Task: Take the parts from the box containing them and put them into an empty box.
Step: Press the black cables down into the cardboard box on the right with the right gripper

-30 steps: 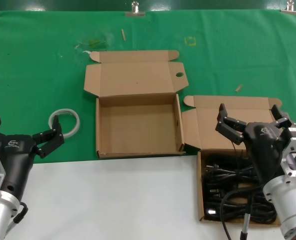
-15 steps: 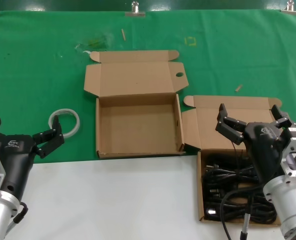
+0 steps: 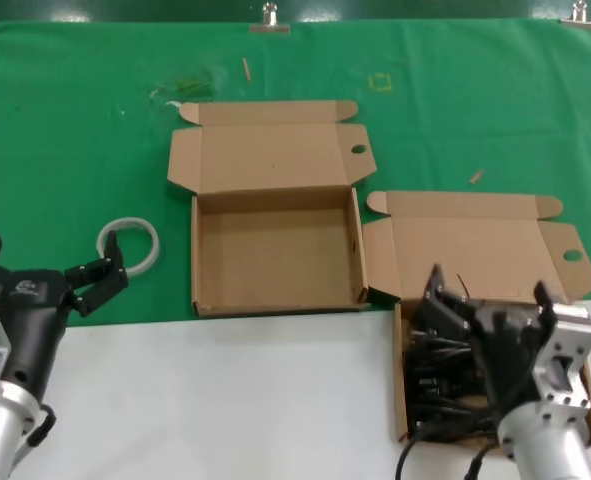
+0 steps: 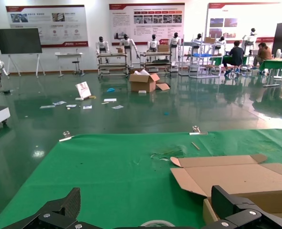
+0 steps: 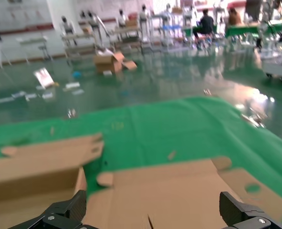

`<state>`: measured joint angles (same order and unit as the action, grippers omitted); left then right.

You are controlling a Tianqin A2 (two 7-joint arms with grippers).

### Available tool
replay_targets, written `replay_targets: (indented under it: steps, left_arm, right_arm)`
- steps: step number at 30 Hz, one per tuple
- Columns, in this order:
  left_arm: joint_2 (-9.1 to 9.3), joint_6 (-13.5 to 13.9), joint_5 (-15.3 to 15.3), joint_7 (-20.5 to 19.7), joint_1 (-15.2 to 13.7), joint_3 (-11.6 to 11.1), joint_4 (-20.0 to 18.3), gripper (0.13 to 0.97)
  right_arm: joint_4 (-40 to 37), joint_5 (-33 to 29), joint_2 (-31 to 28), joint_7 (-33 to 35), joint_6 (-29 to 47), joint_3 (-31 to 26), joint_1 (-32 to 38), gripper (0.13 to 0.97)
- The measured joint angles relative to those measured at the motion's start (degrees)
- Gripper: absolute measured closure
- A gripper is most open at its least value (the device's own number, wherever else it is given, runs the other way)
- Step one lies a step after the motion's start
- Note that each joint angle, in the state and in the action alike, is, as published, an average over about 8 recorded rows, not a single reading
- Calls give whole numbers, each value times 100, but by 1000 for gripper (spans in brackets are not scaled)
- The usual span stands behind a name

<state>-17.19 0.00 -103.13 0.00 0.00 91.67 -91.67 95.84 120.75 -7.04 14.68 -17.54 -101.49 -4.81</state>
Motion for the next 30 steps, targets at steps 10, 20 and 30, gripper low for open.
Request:
replay_targets:
  steps: [10,20,30]
  left_arm:
    - [0,0,0,0,0,0,0,132]
    - [0,0,1,-3,0,0,0,132]
    - [0,0,2,-2,0,0,0,132]
  right_arm:
    - [581,1243,0,1891,-1094,-193,-650,129]
    - [1131,2402,0,4357,-1676,292,-976,129]
    - [1062,3388,0,6794,-2122,733,-488,129]
